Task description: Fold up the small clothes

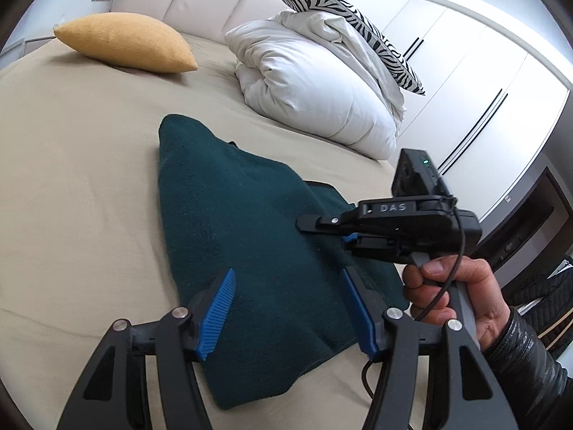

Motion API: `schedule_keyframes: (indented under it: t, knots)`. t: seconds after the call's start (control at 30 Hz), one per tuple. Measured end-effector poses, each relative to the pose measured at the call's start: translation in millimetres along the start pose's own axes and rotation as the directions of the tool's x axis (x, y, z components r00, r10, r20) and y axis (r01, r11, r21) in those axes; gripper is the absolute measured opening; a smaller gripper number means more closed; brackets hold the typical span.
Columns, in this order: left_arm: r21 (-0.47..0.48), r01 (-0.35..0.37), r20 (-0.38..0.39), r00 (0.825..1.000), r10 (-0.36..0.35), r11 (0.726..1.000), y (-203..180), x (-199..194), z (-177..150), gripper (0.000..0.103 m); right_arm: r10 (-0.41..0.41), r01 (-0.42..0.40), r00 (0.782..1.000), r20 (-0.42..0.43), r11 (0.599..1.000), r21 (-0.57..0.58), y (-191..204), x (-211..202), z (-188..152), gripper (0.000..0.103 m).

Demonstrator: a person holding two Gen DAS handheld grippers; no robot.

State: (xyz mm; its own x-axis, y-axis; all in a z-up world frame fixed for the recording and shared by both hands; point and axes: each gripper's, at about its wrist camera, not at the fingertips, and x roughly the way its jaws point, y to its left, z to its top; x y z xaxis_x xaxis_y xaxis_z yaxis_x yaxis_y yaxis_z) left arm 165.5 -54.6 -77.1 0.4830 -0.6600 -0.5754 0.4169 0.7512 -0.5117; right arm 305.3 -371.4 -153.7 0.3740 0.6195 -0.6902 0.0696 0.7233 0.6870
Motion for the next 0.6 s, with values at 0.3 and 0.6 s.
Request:
schedule_keyframes:
  t: [0.3, 0.6]
  knots:
    - [0.089, -0.029, -0.021, 0.999, 0.031, 0.996, -27.8, 26.6, 20.0, 0.063, -0.035, 0.045, 0.993, 0.114, 0.996, -0.083, -17.2, -68.1, -7.0, 0.011]
    - [0.219, -0.059, -0.048, 0.996, 0.072, 0.974, -76.4, 74.7, 35.5, 0.063, -0.069, 0.076, 0.983, 0.169, 0.996, -0.037, -67.3, -128.1, -2.4, 0.011]
